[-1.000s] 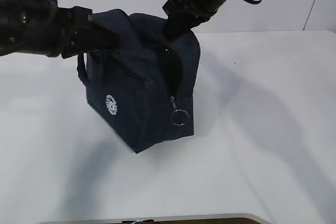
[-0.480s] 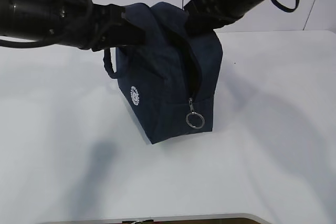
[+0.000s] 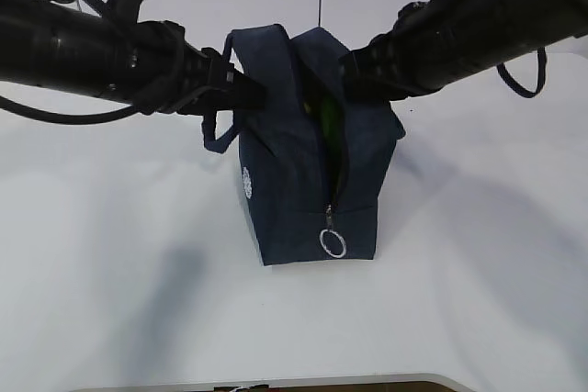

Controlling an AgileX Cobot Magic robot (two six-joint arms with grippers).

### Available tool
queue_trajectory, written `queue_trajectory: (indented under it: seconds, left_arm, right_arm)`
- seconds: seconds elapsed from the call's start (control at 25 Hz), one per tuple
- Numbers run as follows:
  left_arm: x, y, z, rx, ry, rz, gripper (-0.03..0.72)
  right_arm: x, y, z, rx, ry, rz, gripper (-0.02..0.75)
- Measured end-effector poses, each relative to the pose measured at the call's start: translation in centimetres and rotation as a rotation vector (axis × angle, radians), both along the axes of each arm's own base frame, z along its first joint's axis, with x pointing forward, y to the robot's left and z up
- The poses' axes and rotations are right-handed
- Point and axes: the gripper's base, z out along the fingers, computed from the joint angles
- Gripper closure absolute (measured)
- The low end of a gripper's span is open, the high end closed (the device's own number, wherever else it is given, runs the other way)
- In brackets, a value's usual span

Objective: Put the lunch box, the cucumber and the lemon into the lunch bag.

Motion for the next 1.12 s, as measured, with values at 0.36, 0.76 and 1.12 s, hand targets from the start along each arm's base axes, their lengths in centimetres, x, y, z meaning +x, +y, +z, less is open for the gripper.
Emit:
queue_trajectory:
  seconds: [0.36,0.76,1.12]
  left_arm:
    - [0.48,-0.26,-1.10,0.039,-0.034,-0.043,0.687]
    - [0.52,-0.23,-1.11,0.090,-0.123,-0.094,0.687]
    - [0.52,-0.23,-1.11,0.092,-0.126,-0.096,0.687]
  right_arm:
    - [-0.13,0.52,-0.56,0.071,-0.010,-0.060,0.711]
    - [0.03,0.62,-0.38,0.111,-0.027,-0.078,0.711]
    - [-0.21,0.76,-0.50,0.057,-0.050,0.004,0.547]
